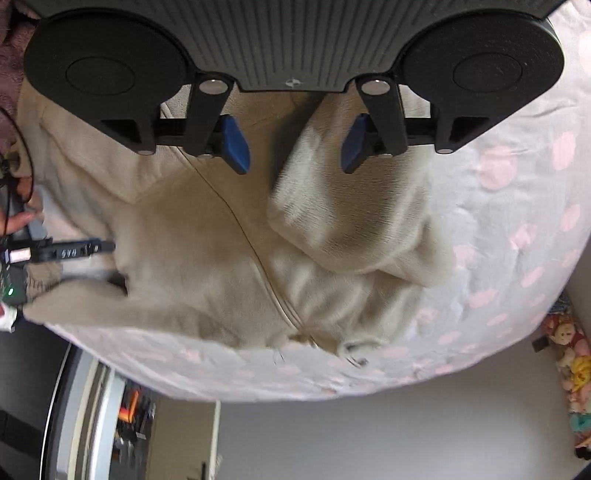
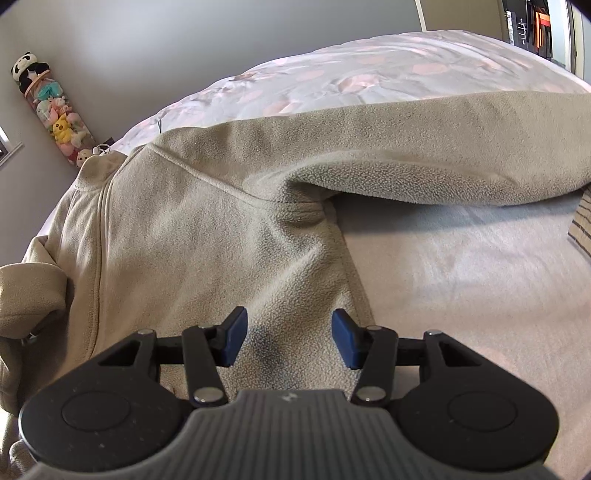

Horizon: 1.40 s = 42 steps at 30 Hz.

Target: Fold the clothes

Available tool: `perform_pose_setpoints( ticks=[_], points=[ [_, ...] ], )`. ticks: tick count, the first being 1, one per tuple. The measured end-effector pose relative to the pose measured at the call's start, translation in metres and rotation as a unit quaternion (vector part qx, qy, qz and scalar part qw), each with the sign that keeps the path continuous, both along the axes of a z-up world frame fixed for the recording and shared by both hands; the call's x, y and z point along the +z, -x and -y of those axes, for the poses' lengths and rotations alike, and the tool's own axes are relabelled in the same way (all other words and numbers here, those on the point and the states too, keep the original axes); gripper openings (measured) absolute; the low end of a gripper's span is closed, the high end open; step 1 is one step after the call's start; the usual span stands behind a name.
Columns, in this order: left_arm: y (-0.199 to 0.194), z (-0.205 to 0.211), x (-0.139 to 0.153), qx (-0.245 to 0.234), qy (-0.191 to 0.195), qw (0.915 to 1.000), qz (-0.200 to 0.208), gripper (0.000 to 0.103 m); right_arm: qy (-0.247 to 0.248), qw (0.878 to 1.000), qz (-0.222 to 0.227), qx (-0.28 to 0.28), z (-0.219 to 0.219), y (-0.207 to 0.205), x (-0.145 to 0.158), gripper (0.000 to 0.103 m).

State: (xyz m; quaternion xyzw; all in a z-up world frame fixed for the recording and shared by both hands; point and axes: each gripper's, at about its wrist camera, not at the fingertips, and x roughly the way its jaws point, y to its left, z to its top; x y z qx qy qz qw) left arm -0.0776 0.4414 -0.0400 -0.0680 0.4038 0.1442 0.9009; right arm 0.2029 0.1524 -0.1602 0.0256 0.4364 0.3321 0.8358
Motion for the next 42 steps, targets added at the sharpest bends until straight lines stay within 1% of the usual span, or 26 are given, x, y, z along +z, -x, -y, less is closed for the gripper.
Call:
perform_pose_setpoints(
  ticks=[2, 5, 6, 9, 12, 13, 15, 17, 18, 19, 20, 22, 27, 29, 30, 31, 32, 33, 34, 35, 38, 40, 42],
  points=[
    [0.021, -0.011, 0.012, 0.025, 0.005, 0.9995, 0.019, 0.054, -0.001, 1.0, 0.0, 0.001, 0.0, -0.001, 0.0, 0.054],
    [0.048, -0.037, 0.012, 0.094, 0.007, 0.9951, 0.031, 0.055, 0.002, 1.0, 0.0, 0.004, -0.002, 0.0, 0.0, 0.054],
    [0.052, -0.047, 0.008, 0.121, 0.01, 0.9922, 0.031, 0.055, 0.003, 1.0, 0.0, 0.005, -0.002, 0.0, 0.0, 0.054],
    [0.065, -0.07, -0.012, 0.165, 0.035, 0.9851, 0.033, 0.055, 0.006, 1.0, 0.002, 0.006, -0.003, 0.001, 0.001, 0.054],
    [0.064, -0.09, -0.039, 0.19, 0.071, 0.9789, 0.021, 0.056, 0.009, 1.0, 0.004, 0.006, -0.003, 0.002, 0.001, 0.054],
    [0.063, -0.097, -0.049, 0.198, 0.089, 0.976, 0.018, 0.056, 0.01, 1.0, 0.004, 0.006, -0.003, 0.002, 0.001, 0.054],
    [0.059, -0.111, -0.069, 0.22, 0.127, 0.9671, 0.012, 0.057, 0.013, 1.0, 0.004, 0.005, -0.003, 0.002, 0.001, 0.054],
    [0.06, -0.123, -0.09, 0.25, 0.166, 0.9538, 0.01, 0.057, 0.016, 1.0, 0.005, 0.006, -0.003, 0.003, 0.001, 0.054],
    [0.058, -0.125, -0.097, 0.256, 0.185, 0.9488, 0.012, 0.057, 0.017, 1.0, 0.006, 0.006, -0.004, 0.003, 0.001, 0.054],
    [0.06, -0.126, -0.104, 0.259, 0.204, 0.944, 0.013, 0.057, 0.018, 1.0, 0.006, 0.006, -0.004, 0.003, 0.001, 0.054],
    [0.059, -0.125, -0.108, 0.261, 0.211, 0.9418, 0.014, 0.057, 0.02, 1.0, 0.006, 0.006, -0.004, 0.003, 0.001, 0.054],
    [0.056, -0.122, -0.112, 0.261, 0.208, 0.9428, 0.013, 0.06, 0.023, 1.0, 0.004, 0.006, -0.005, 0.002, -0.001, 0.054],
    [0.052, -0.119, -0.118, 0.262, 0.194, 0.9452, 0.014, 0.061, 0.038, 0.999, 0.002, 0.014, -0.012, 0.001, -0.007, 0.055],
    [0.051, -0.118, -0.119, 0.265, 0.187, 0.9457, 0.018, 0.062, 0.04, 0.999, 0.005, 0.018, -0.014, 0.002, -0.007, 0.057],
    [0.05, -0.117, -0.118, 0.266, 0.177, 0.9473, 0.019, 0.061, 0.039, 0.999, 0.004, 0.019, -0.014, 0.002, -0.008, 0.059],
    [0.05, -0.114, -0.115, 0.263, 0.166, 0.9502, 0.021, 0.053, 0.039, 0.999, 0.004, 0.019, -0.015, 0.002, -0.008, 0.059],
    [0.05, -0.111, -0.11, 0.258, 0.152, 0.9537, 0.025, 0.039, 0.039, 0.999, 0.004, 0.019, -0.015, 0.002, -0.008, 0.059],
    [0.051, -0.108, -0.104, 0.255, 0.135, 0.957, 0.03, 0.031, 0.038, 0.999, 0.003, 0.019, -0.014, 0.001, -0.008, 0.059],
    [0.049, -0.104, -0.094, 0.255, 0.109, 0.9601, 0.033, 0.017, 0.038, 0.999, 0.003, 0.019, -0.014, 0.001, -0.008, 0.059],
    [0.051, -0.101, -0.085, 0.256, 0.092, 0.9615, 0.038, 0.011, 0.037, 0.999, 0.002, 0.019, -0.014, 0.001, -0.008, 0.059],
    [0.064, -0.095, -0.044, 0.271, 0.064, 0.9568, 0.082, 0.009, 0.036, 0.999, 0.001, 0.018, -0.012, 0.002, -0.008, 0.059],
    [0.076, -0.096, -0.008, 0.277, 0.05, 0.9511, 0.127, 0.009, 0.035, 0.999, 0.001, 0.018, -0.013, 0.002, -0.008, 0.059],
    [0.085, -0.103, 0.032, 0.282, 0.038, 0.9448, 0.163, 0.009, 0.035, 0.999, 0.001, 0.019, -0.012, 0.002, -0.008, 0.059]
  ],
)
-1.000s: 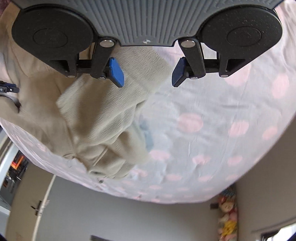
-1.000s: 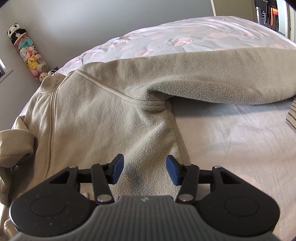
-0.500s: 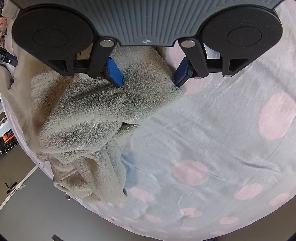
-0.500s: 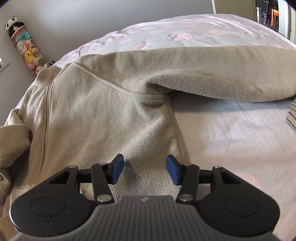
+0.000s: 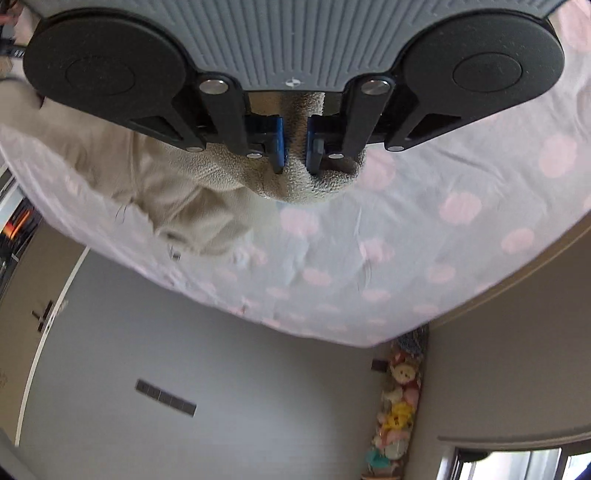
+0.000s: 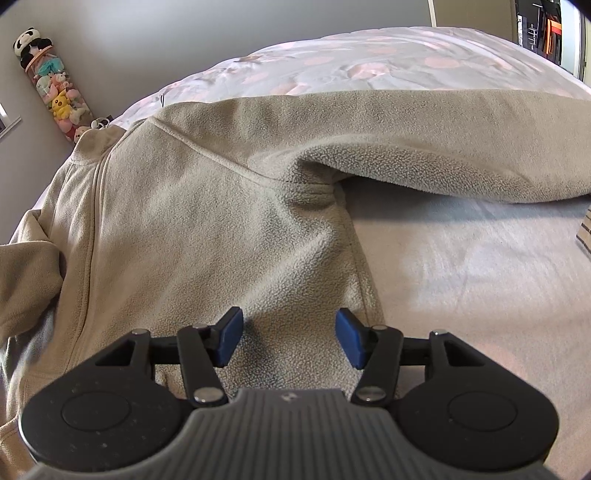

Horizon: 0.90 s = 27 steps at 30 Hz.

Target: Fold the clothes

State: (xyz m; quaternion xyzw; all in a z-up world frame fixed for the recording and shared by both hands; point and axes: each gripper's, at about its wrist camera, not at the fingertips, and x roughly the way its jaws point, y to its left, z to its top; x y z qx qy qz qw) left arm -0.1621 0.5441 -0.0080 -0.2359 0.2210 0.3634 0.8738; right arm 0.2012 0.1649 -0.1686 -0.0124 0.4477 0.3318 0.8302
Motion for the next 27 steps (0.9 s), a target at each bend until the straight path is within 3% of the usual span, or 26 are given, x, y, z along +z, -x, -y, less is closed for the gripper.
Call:
perform_pose_setpoints(
  ticks=[1, 5, 7, 11, 16, 21, 25, 27],
  points=[
    [0.004, -0.004, 0.02, 0.005, -0.01, 0.9998, 0.016, 0.009, 0.0, 1.0, 0.0, 0.0, 0.0, 0.0, 0.0, 0.059],
    [0.016, -0.023, 0.095, 0.041, -0.087, 0.9953, 0.006, 0.009, -0.004, 1.0, -0.001, -0.001, 0.003, 0.0, 0.0, 0.059],
    [0.027, -0.035, 0.126, 0.064, -0.128, 0.9894, -0.019, 0.009, -0.006, 1.0, -0.003, -0.003, 0.004, 0.0, 0.001, 0.059],
    [0.047, -0.072, 0.159, 0.118, -0.169, 0.9753, -0.08, 0.008, -0.009, 1.0, -0.002, -0.003, 0.006, 0.0, 0.001, 0.059],
    [0.053, -0.128, 0.145, 0.184, -0.179, 0.9506, -0.175, 0.008, -0.01, 1.0, 0.0, -0.006, 0.007, 0.001, 0.002, 0.059],
    [0.056, -0.187, 0.084, 0.236, -0.135, 0.9301, -0.247, 0.009, -0.004, 1.0, 0.003, -0.009, 0.006, 0.001, 0.003, 0.059],
    [0.052, -0.212, 0.029, 0.23, -0.063, 0.9291, -0.282, 0.019, 0.014, 1.0, 0.014, -0.001, -0.003, 0.003, 0.005, 0.059],
    [0.05, -0.213, 0.011, 0.225, -0.05, 0.9289, -0.29, 0.019, 0.021, 1.0, 0.019, 0.005, -0.005, 0.004, 0.007, 0.059]
  ],
)
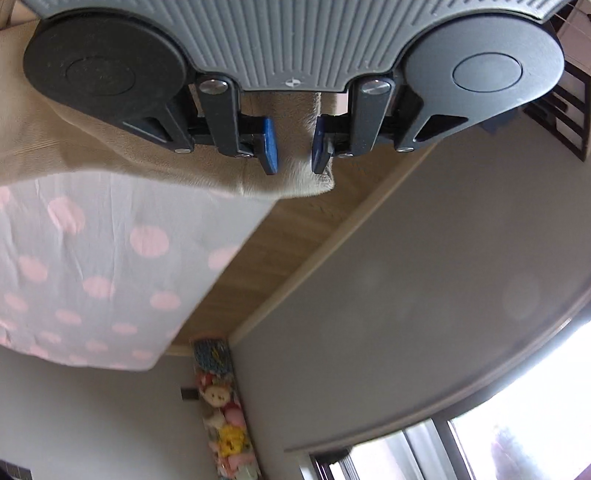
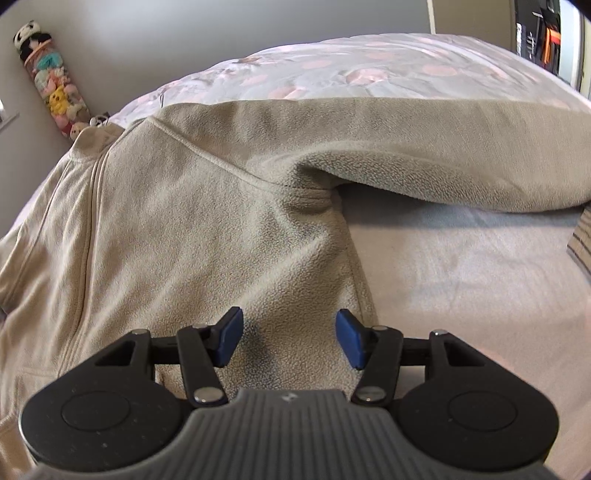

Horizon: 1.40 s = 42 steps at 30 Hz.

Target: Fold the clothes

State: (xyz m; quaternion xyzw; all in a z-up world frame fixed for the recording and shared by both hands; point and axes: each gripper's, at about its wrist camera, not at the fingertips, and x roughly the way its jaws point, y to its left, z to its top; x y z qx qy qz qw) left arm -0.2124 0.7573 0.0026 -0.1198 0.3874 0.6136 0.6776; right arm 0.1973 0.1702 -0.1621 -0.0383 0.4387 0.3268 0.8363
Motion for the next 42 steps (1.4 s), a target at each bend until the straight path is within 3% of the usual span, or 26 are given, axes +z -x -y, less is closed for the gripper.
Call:
perform_pose_setpoints(
  ticks=[5, 8, 11, 14, 19, 24, 27, 30, 34, 39, 40, 41, 42],
  points=[
    [-0.012, 0.005, -0.008, -0.028, 0.001, 0.9996, -0.001, 0.02, -0.011, 1.0, 0.007, 0.021, -0.002, -0.006, 0.016, 0.059],
    [-0.03, 0.012, 0.0, -0.067, 0.013, 0.9969, 0.037, 0.026, -0.025, 0.999, 0.014, 0.032, -0.007, -0.025, 0.033, 0.059],
    [-0.065, 0.022, 0.006, -0.121, 0.03, 0.9891, 0.079, 0.044, -0.046, 0.998, 0.013, 0.029, -0.021, -0.059, 0.054, 0.059],
    [-0.117, 0.032, 0.007, -0.173, 0.047, 0.9774, 0.112, 0.047, -0.07, 0.997, 0.006, 0.029, -0.043, -0.096, 0.073, 0.059],
    [-0.224, 0.053, -0.002, -0.255, 0.101, 0.9475, 0.165, 0.051, -0.097, 0.993, -0.02, 0.06, -0.104, -0.147, 0.09, 0.065],
    [-0.335, 0.07, -0.02, -0.317, 0.141, 0.921, 0.178, 0.053, -0.107, 0.988, -0.069, 0.087, -0.175, -0.179, 0.079, 0.065],
    [-0.391, 0.078, -0.036, -0.336, 0.165, 0.9121, 0.167, 0.054, -0.107, 0.983, -0.107, 0.099, -0.218, -0.196, 0.064, 0.065],
    [-0.43, 0.078, -0.054, -0.32, 0.204, 0.9103, 0.166, 0.054, -0.095, 0.981, -0.143, 0.093, -0.253, -0.214, 0.045, 0.065],
    [-0.473, 0.072, -0.077, -0.282, 0.257, 0.9076, 0.175, 0.054, -0.087, 0.969, -0.225, 0.045, -0.274, -0.235, 0.011, 0.064],
    [-0.487, 0.066, -0.101, -0.234, 0.267, 0.9228, 0.15, 0.049, -0.088, 0.952, -0.291, 0.024, -0.283, -0.244, -0.021, 0.055],
    [-0.487, 0.065, -0.105, -0.226, 0.268, 0.9248, 0.148, 0.039, -0.098, 0.95, -0.297, 0.027, -0.282, -0.242, -0.023, 0.04],
    [-0.484, 0.065, -0.106, -0.224, 0.266, 0.9255, 0.151, 0.016, -0.109, 0.945, -0.305, 0.033, -0.281, -0.24, -0.023, 0.035],
    [-0.482, 0.067, -0.106, -0.229, 0.27, 0.922, 0.156, 0.011, -0.111, 0.947, -0.299, 0.038, -0.28, -0.236, -0.021, 0.034]
  ],
)
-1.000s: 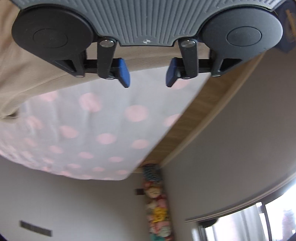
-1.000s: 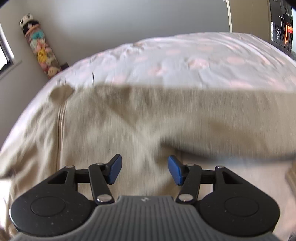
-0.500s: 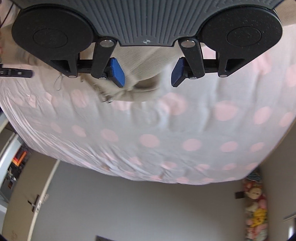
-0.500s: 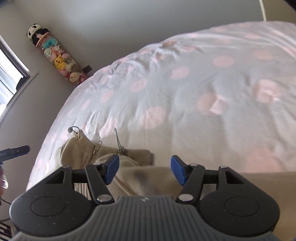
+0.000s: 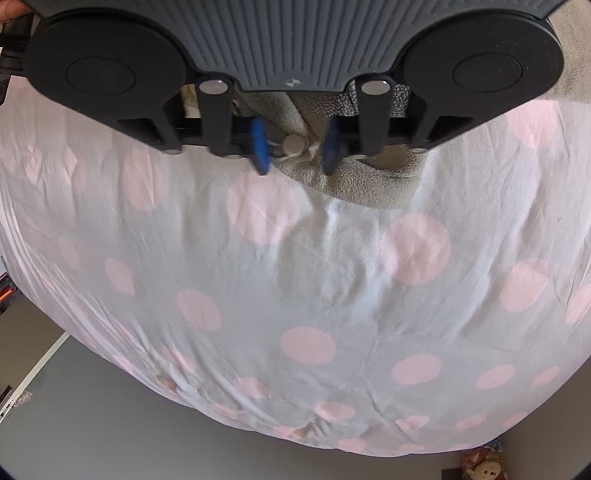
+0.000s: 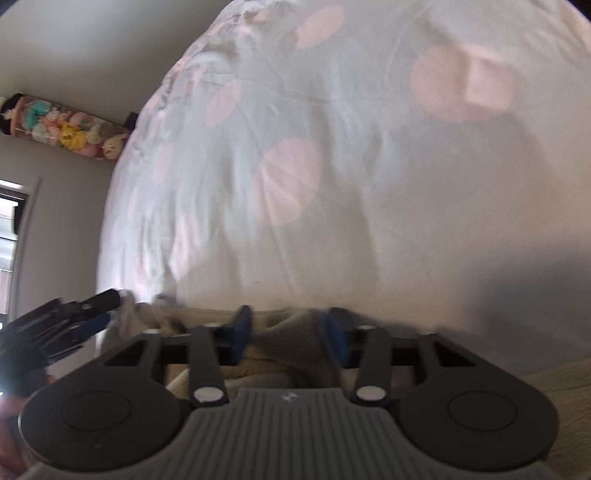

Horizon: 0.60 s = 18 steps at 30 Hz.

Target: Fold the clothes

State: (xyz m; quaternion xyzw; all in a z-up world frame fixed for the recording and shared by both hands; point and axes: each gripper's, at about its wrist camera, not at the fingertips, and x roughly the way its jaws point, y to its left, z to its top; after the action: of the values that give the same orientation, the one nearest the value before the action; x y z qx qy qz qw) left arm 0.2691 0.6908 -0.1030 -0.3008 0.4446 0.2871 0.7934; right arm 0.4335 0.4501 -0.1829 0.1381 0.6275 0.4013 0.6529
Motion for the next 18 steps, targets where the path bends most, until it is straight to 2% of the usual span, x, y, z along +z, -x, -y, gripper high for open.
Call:
perform_pose_setpoints(
  ticks=[2, 5, 8, 11, 14, 18],
  points=[
    [0.005, 0.006, 0.01, -0.003, -0.015, 0.9998, 0.016, 0.011, -0.005, 1.0, 0.024, 0.005, 0.003, 0.006, 0.01, 0.027],
    [0.016, 0.023, 0.046, -0.043, -0.062, 0.9953, 0.061, 0.01, -0.033, 0.998, 0.049, -0.012, 0.013, 0.013, 0.036, 0.022],
    [0.036, 0.042, 0.091, -0.072, -0.092, 0.9886, 0.095, 0.01, -0.077, 0.992, 0.102, -0.013, 0.028, 0.029, 0.079, 0.021],
    [0.061, 0.065, 0.125, -0.1, -0.113, 0.9823, 0.111, 0.01, -0.133, 0.979, 0.157, 0.003, 0.053, 0.058, 0.125, 0.02],
    [0.1, 0.088, 0.139, -0.12, -0.112, 0.9791, 0.12, 0.01, -0.158, 0.968, 0.192, 0.032, 0.083, 0.099, 0.16, 0.016],
    [0.163, 0.124, 0.135, -0.131, -0.092, 0.9782, 0.133, 0.01, -0.157, 0.964, 0.208, 0.06, 0.133, 0.163, 0.167, 0.014]
  ],
)
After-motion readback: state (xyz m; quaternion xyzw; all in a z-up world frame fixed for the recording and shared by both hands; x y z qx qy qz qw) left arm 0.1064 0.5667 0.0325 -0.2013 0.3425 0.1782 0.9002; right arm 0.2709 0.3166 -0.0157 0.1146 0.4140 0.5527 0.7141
